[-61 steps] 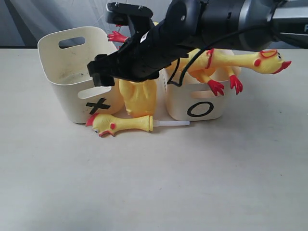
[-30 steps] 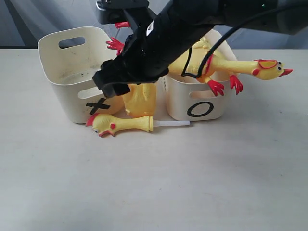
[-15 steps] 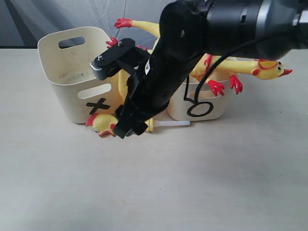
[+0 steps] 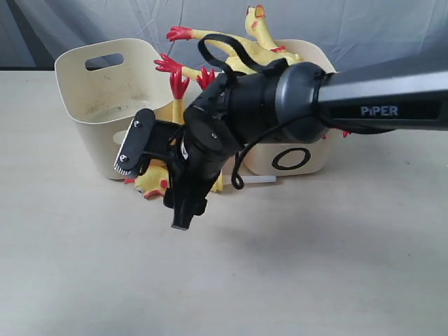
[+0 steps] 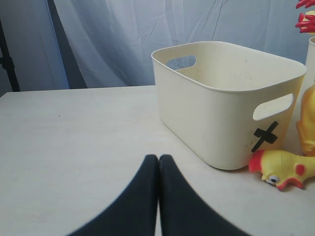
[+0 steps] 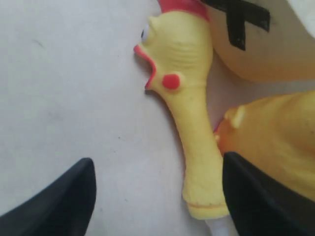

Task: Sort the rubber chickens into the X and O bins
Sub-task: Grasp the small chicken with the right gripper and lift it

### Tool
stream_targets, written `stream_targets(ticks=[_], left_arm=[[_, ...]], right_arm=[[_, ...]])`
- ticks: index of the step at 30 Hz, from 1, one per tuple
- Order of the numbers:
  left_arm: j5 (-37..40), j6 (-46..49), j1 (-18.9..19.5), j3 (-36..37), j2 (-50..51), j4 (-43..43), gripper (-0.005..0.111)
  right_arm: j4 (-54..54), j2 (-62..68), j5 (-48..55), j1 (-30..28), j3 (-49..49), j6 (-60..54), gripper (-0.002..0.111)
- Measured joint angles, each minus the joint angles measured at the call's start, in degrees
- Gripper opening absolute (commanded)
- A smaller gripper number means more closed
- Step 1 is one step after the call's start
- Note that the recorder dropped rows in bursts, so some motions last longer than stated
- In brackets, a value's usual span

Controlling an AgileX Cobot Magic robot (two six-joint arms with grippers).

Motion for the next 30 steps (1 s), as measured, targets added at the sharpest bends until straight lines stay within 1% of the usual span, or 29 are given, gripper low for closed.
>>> stream_targets(ticks=[2, 5, 6, 7, 9, 15, 27, 28, 30], left_arm=[[0.0, 0.0, 0.0, 0.0, 0.0, 0.0, 0.0], [0.0, 0.0, 0.0, 0.0, 0.0, 0.0, 0.0], [0.0, 0.0, 0.0, 0.0, 0.0, 0.0, 0.0], [0.0, 0.0, 0.0, 0.0, 0.0, 0.0, 0.0], [0.0, 0.0, 0.0, 0.0, 0.0, 0.0, 0.0], [0.0, 0.0, 0.0, 0.0, 0.0, 0.0, 0.0], [0.0, 0.0, 0.0, 0.0, 0.0, 0.0, 0.0], [0.0, 0.0, 0.0, 0.0, 0.0, 0.0, 0.0], [0.0, 0.0, 0.0, 0.0, 0.0, 0.0, 0.0]], right_arm=[[-2.4, 1.8, -1.4, 0.0, 0.0, 0.9, 0.068], [-9.1, 4.3, -2.9, 0.0, 0.0, 6.3, 0.068], [-10.7, 4.8, -3.0, 0.0, -0.2, 7.6, 0.066], [-13.6, 5.6, -3.3, 0.0, -0.3, 10.7, 0.062], [-15.9, 6.3, -3.9, 0.0, -0.4, 12.7, 0.056], [-16.7, 7.4, -5.0, -0.3, -1.4, 15.2, 0.056], [-17.2, 9.7, -5.7, -0.5, -1.8, 15.8, 0.055], [-17.4, 9.8, -5.7, -0.5, -1.8, 15.9, 0.054], [-17.7, 9.9, -5.8, -0.5, -2.1, 15.9, 0.038]])
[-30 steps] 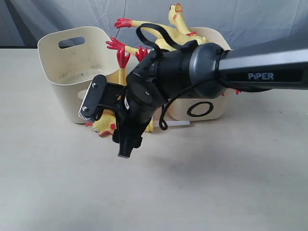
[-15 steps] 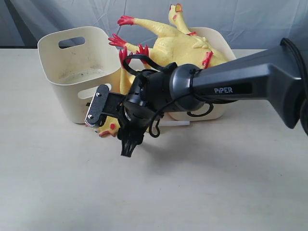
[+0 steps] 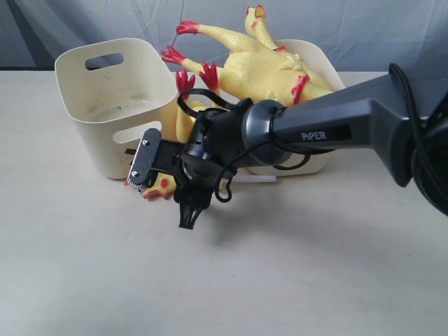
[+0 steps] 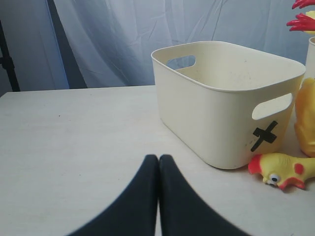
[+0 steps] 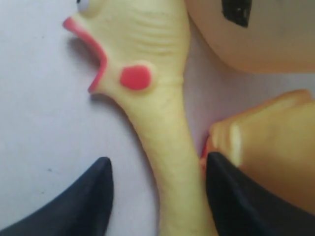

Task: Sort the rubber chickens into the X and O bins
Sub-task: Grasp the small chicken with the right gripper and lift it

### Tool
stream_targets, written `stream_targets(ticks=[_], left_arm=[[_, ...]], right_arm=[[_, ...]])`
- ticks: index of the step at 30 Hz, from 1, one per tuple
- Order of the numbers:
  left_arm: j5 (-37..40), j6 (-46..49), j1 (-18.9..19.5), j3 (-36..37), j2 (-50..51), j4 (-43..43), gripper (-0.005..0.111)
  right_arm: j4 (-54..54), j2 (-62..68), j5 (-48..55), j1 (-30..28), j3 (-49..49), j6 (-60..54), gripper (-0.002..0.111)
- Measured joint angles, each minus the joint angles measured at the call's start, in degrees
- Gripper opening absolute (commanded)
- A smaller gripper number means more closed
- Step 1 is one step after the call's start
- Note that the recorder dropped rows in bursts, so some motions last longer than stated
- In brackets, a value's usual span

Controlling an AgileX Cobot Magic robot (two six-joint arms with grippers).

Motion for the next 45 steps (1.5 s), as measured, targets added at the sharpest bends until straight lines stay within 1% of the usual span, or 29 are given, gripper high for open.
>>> stream_targets(ticks=[1, 2, 3, 4, 6, 12, 15, 20, 27, 30, 36, 40, 45], left_arm=[[0.0, 0.0, 0.0, 0.0, 0.0, 0.0, 0.0], [0.0, 0.0, 0.0, 0.0, 0.0, 0.0, 0.0], [0.0, 0.0, 0.0, 0.0, 0.0, 0.0, 0.0], [0.0, 0.0, 0.0, 0.0, 0.0, 0.0, 0.0], [0.0, 0.0, 0.0, 0.0, 0.0, 0.0, 0.0], [0.0, 0.0, 0.0, 0.0, 0.0, 0.0, 0.0], [0.0, 0.0, 0.0, 0.0, 0.0, 0.0, 0.0], [0.0, 0.0, 0.0, 0.0, 0.0, 0.0, 0.0], [0.0, 0.0, 0.0, 0.0, 0.0, 0.0, 0.0], [0.0, 0.0, 0.0, 0.0, 0.0, 0.0, 0.0], [0.0, 0.0, 0.0, 0.0, 0.0, 0.0, 0.0], [0.0, 0.0, 0.0, 0.0, 0.0, 0.0, 0.0], [0.0, 0.0, 0.0, 0.0, 0.0, 0.0, 0.0]], right_arm=[[-0.2, 0.0, 0.0, 0.0, 0.0, 0.0, 0.022], [-0.5, 0.0, 0.0, -0.1, 0.0, 0.0, 0.016], [-0.7, 0.0, 0.2, -0.3, 0.0, 0.0, 0.003], [-0.9, 0.0, 0.6, -0.4, 0.0, -0.1, -0.001], [-0.4, 0.0, 1.2, -0.4, -0.1, -0.2, 0.002], [4.6, -0.2, 6.3, 0.5, -0.6, -2.1, 0.002], [7.0, -1.0, 10.7, 2.5, -0.7, -5.7, 0.002], [11.3, -2.8, 16.2, 7.2, -0.6, -8.8, 0.002], [23.7, -7.0, 19.3, 14.2, 0.3, -11.3, 0.002], [27.0, -10.7, 17.7, 14.8, 0.4, -11.6, 0.002], [28.0, -19.4, 10.7, 14.6, -0.3, -10.7, 0.002], [28.1, -23.0, 1.2, 14.6, -4.4, -7.2, 0.002], [28.1, -23.7, -10.8, 14.6, -10.3, -3.3, 0.002]])
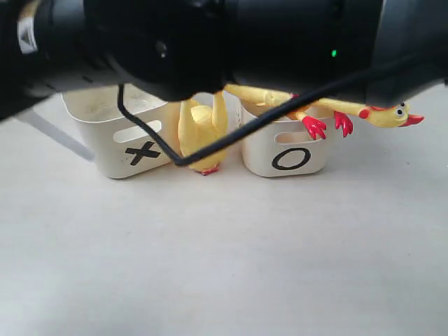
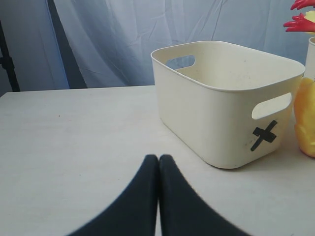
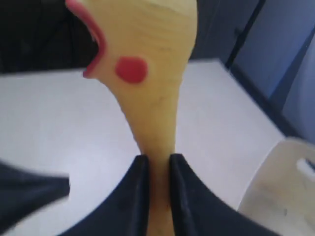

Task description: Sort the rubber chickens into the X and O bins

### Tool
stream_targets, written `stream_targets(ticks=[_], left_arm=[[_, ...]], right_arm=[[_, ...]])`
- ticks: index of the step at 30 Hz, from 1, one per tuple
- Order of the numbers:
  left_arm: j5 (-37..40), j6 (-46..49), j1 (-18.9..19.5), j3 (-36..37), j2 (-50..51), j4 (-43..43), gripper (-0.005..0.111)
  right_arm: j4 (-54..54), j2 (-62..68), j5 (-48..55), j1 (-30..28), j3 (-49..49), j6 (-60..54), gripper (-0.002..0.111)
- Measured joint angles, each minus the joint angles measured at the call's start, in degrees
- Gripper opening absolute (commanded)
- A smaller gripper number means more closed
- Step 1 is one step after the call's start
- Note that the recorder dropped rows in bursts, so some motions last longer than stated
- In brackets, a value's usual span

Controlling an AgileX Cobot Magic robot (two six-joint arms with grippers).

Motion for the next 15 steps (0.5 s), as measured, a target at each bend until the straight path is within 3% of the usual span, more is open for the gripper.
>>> stream_targets(ticks=[8, 15], left_arm=[[0.0, 0.0, 0.0, 0.0, 0.0, 0.0, 0.0], [0.0, 0.0, 0.0, 0.0, 0.0, 0.0, 0.0]], right_arm=[[2.3, 2.7, -28.1, -4.9, -1.5, 0.7, 0.002], [18.9, 9.7, -45.1, -13.3, -1.7, 0.8, 0.002]])
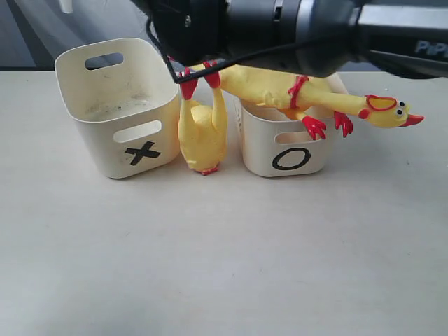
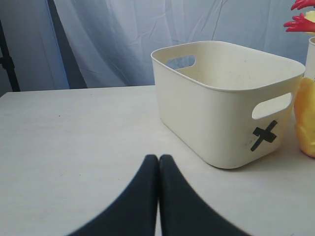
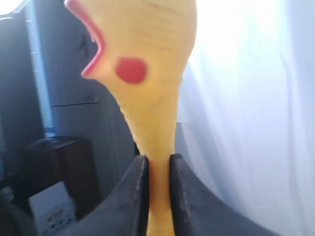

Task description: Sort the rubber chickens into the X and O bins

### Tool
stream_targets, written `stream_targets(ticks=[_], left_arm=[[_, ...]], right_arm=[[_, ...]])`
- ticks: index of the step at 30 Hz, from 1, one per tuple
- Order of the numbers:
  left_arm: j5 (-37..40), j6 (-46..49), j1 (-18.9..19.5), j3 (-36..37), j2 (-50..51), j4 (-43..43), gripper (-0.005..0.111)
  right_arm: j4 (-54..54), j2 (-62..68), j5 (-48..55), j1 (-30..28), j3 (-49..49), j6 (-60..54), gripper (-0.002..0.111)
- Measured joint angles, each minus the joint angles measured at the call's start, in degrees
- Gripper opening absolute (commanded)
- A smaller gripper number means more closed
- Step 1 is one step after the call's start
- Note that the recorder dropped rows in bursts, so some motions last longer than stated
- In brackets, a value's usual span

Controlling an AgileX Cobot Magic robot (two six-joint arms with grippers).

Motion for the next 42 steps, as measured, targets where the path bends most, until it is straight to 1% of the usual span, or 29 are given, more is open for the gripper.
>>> stream_targets(ticks=[4, 9, 11, 13, 16, 18, 19, 21, 25, 27, 29, 32, 34, 37, 42], left_arm=[[0.0, 0.0, 0.0, 0.0, 0.0, 0.0, 0.0], [0.0, 0.0, 0.0, 0.0, 0.0, 0.0, 0.0], [0.0, 0.0, 0.0, 0.0, 0.0, 0.0, 0.0], [0.0, 0.0, 0.0, 0.0, 0.0, 0.0, 0.0], [0.0, 0.0, 0.0, 0.0, 0.0, 0.0, 0.0], [0.0, 0.0, 0.0, 0.0, 0.0, 0.0, 0.0], [0.0, 0.0, 0.0, 0.0, 0.0, 0.0, 0.0], [0.0, 0.0, 0.0, 0.0, 0.0, 0.0, 0.0], [0.0, 0.0, 0.0, 0.0, 0.0, 0.0, 0.0], [0.0, 0.0, 0.0, 0.0, 0.0, 0.0, 0.0], [0.0, 0.0, 0.0, 0.0, 0.0, 0.0, 0.0], [0.0, 0.0, 0.0, 0.0, 0.0, 0.0, 0.0], [0.0, 0.0, 0.0, 0.0, 0.0, 0.0, 0.0], [0.0, 0.0, 0.0, 0.0, 0.0, 0.0, 0.0], [0.0, 0.0, 0.0, 0.0, 0.0, 0.0, 0.0]], right_arm=[[3.0, 5.2, -4.2, -3.2, 0.0, 0.5, 0.002], [3.3, 8.4, -3.2, -3.5, 0.0, 2.5, 0.002], [3.2, 9.2, -2.2, -3.5, 0.0, 2.7, 0.003], [3.0, 9.8, -1.7, -3.5, 0.0, 2.9, 0.013], [3.0, 10.4, -1.1, -3.4, 0.0, 3.0, 0.04], [3.0, 10.4, -0.9, -3.4, 0.0, 3.0, 0.054], [3.0, 10.4, -0.8, -3.4, 0.0, 3.0, 0.057], [2.8, 10.4, -0.2, -3.4, -0.1, 3.0, 0.055], [1.1, 10.4, 3.1, -3.4, -0.1, 3.1, 0.042], [-1.2, 10.1, 4.6, -3.3, -0.1, 3.1, 0.039], [-2.3, 8.7, 6.9, -3.3, -0.1, 3.1, 0.041], [-2.6, 4.9, 12.4, -3.3, -0.1, 3.1, 0.048], [-2.6, 1.3, 16.7, -3.3, -0.1, 3.1, 0.051], [-1.9, -4.1, 25.4, -3.3, -0.1, 3.1, 0.05], [-1.6, -10.6, 45.8, -3.3, -0.1, 3.2, 0.05]])
